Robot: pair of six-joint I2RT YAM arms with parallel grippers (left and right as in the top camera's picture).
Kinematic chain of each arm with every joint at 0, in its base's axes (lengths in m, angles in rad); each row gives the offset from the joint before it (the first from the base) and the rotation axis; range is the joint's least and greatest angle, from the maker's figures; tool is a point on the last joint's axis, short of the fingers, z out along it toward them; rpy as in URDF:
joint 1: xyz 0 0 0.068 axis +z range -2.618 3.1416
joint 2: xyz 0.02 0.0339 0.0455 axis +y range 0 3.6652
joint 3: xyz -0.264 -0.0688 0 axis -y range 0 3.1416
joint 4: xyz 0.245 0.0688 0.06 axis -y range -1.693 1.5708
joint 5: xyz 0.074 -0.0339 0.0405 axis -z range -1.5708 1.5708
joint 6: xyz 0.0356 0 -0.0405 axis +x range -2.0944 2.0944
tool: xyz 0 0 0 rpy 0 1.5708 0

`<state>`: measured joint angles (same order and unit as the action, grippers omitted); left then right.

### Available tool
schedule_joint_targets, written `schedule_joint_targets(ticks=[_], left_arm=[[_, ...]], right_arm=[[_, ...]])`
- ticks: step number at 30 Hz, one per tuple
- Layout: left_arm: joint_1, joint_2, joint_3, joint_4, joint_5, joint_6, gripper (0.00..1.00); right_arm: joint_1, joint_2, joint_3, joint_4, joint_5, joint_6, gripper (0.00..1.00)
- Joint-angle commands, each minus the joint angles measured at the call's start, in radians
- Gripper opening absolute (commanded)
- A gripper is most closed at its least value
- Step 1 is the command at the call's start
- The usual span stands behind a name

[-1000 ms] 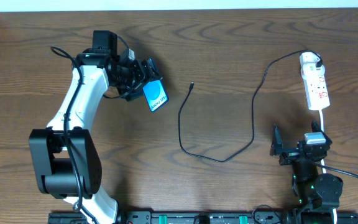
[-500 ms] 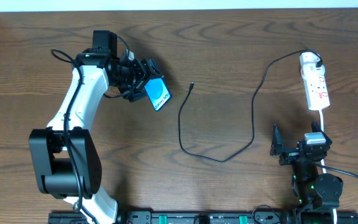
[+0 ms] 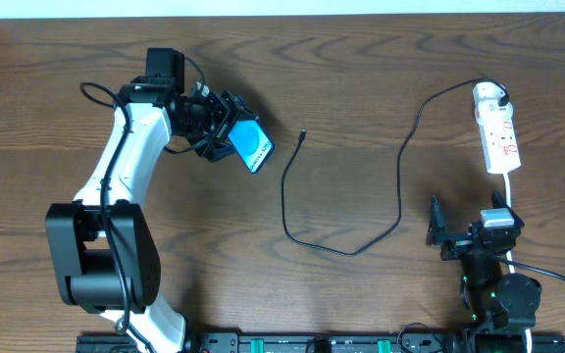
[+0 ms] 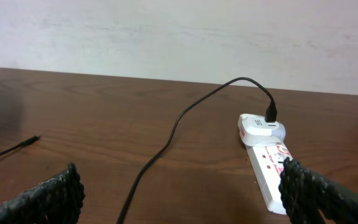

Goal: Plug charger to phone and switch on socket
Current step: 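Lift the phone with the left gripper and tilt it upright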

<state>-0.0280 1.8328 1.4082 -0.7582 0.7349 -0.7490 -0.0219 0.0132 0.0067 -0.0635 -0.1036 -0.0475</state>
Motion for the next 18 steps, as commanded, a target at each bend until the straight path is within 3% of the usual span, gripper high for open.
schedule_joint_targets(ticks=[1, 18], left_arm=[[0.002, -0.029, 0.003, 0.001, 0.114, -0.081, 0.74], [0.002, -0.029, 0.003, 0.0, 0.32, -0.283, 0.73]], right_arm=[[0.007, 0.0, -0.001, -0.004, 0.0, 0.007, 0.99], [0.007, 0.0, -0.001, -0.004, 0.0, 0.007, 0.99]])
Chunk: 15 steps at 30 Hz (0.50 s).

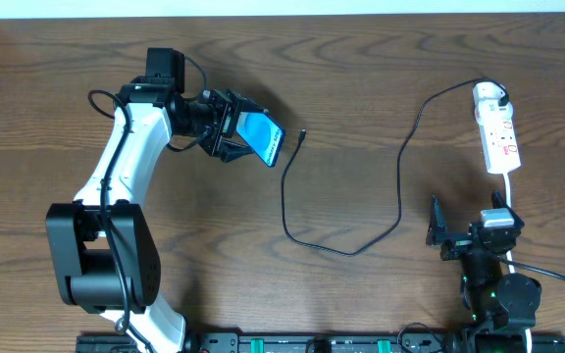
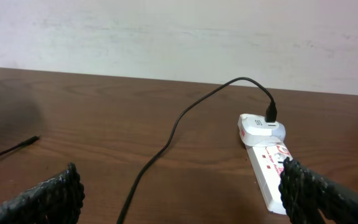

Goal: Plug charger to phone and switch on socket
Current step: 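Lift the phone with the left gripper and tilt it upright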

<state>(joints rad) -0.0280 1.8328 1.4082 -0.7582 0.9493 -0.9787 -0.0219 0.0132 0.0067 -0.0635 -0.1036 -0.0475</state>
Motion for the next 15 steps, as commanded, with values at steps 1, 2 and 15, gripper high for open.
schedule_joint_targets(ticks=[1, 2, 15], left_arm=[[0.002, -0.029, 0.003, 0.0, 0.116, -0.063, 0.73], [0.002, -0.029, 0.003, 0.0, 0.125, -0.075, 0.73], [0.002, -0.029, 0.003, 0.001, 0.234, -0.146, 0.74]], right_arm=[[0.007, 0.0, -0.001, -0.004, 0.0, 0.007, 0.99], [0.007, 0.0, -0.001, -0.004, 0.0, 0.007, 0.99], [0.007, 0.0, -0.001, -0.004, 0.0, 0.007, 0.99]])
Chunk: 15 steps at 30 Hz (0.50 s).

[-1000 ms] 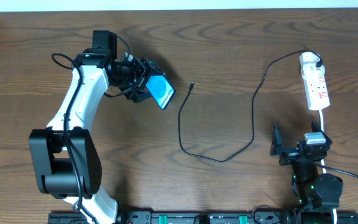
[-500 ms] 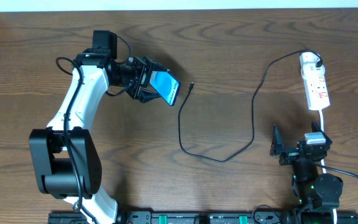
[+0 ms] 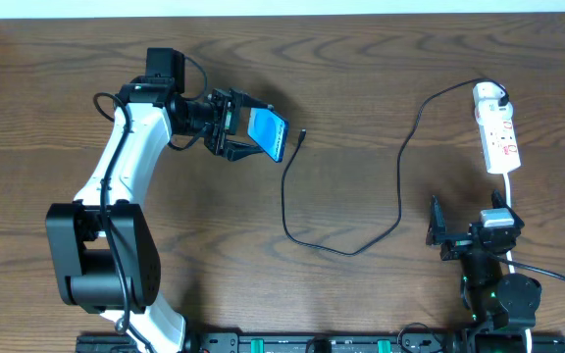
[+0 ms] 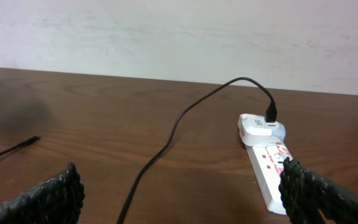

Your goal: Plug charger to phone and switch on socket

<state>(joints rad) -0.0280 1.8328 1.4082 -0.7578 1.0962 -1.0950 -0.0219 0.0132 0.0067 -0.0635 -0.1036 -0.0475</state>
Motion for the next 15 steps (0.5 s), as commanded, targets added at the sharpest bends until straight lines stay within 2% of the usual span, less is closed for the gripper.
schedule_joint_targets(ticks=[1, 7, 15], left_arm=[[0.002, -0.029, 0.003, 0.0, 0.098, -0.037, 0.74], [0.002, -0.029, 0.003, 0.0, 0.152, -0.063, 0.73], [0.002, -0.029, 0.003, 0.0, 0.154, -0.117, 0.74]], right_arm=[[0.007, 0.0, -0.001, -0.004, 0.0, 0.007, 0.99], [0.007, 0.0, -0.001, -0.004, 0.0, 0.007, 0.99], [0.007, 0.0, -0.001, -0.004, 0.0, 0.007, 0.99]])
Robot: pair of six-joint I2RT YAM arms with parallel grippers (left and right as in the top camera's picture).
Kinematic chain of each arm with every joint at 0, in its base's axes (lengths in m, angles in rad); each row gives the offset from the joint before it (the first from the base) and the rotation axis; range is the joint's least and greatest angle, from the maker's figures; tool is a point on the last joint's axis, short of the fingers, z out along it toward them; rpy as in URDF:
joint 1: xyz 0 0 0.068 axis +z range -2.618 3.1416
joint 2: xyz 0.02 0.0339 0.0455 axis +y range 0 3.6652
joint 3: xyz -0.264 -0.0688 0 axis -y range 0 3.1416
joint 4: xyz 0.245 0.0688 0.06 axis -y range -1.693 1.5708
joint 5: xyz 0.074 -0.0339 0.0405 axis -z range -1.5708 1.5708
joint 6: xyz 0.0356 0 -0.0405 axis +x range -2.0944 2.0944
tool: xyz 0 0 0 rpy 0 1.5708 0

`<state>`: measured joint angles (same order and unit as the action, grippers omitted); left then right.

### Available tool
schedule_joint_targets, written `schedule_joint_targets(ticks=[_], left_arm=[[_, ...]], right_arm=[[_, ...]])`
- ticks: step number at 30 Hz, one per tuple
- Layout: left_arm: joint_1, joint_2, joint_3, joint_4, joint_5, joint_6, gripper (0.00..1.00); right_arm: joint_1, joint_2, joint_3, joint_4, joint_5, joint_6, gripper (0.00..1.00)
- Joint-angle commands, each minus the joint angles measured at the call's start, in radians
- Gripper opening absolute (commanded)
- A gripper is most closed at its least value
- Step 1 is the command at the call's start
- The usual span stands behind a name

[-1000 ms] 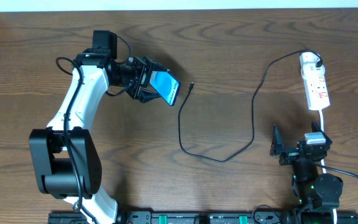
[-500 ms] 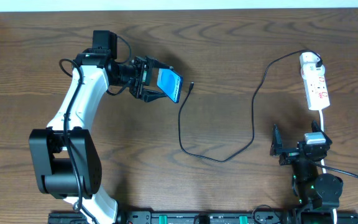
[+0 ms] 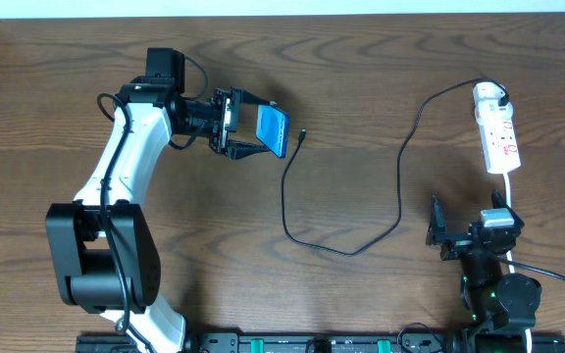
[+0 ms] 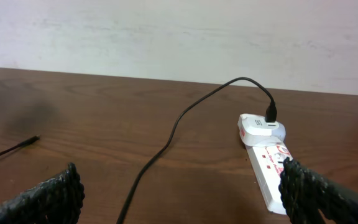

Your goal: Plug charger to phone and switch on socket

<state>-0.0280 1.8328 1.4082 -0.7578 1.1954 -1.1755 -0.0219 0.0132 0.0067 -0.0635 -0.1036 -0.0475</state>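
My left gripper point(image 3: 253, 127) is shut on a blue phone point(image 3: 273, 130), held tilted above the table with its lower edge close to the cable's free plug point(image 3: 303, 134). The black charger cable point(image 3: 398, 186) runs from that plug in a loop across the table to the white charger point(image 4: 261, 127) seated in the white socket strip point(image 3: 496, 135). My right gripper point(image 4: 182, 199) rests open near the table's front edge, below the strip, its black fingers point(image 4: 48, 196) wide apart with nothing between them.
The brown wooden table point(image 3: 361, 69) meets a white wall point(image 4: 166, 31) at the back. A white lead point(image 3: 510, 186) runs from the socket strip toward the right arm's base. The cable's loop lies in the middle.
The left gripper has carried the phone slightly to the right, bringing it nearer the cable's plug end. The right arm, cable and socket strip have not moved.
The left gripper first held the phone well left of the cable's plug. At each later moment the phone stood farther right and higher on the table, and now it is almost at the plug. The right gripper has stayed open and still throughout.
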Motion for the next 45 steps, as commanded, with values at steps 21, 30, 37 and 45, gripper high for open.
schedule_joint_targets(ticks=[21, 30, 37, 45], left_arm=[[0.002, -0.029, 0.003, 0.0, 0.104, -0.05, 0.74], [0.002, -0.029, 0.003, 0.0, 0.104, -0.049, 0.74], [0.002, -0.029, 0.003, 0.0, 0.104, -0.049, 0.74], [0.002, -0.029, 0.003, 0.0, 0.103, -0.049, 0.74]], right_arm=[[0.007, 0.0, -0.001, -0.004, 0.0, 0.007, 0.99], [0.007, 0.0, -0.001, -0.004, 0.0, 0.007, 0.99], [0.007, 0.0, -0.001, -0.004, 0.0, 0.007, 0.99], [0.007, 0.0, -0.001, -0.004, 0.0, 0.007, 0.99]])
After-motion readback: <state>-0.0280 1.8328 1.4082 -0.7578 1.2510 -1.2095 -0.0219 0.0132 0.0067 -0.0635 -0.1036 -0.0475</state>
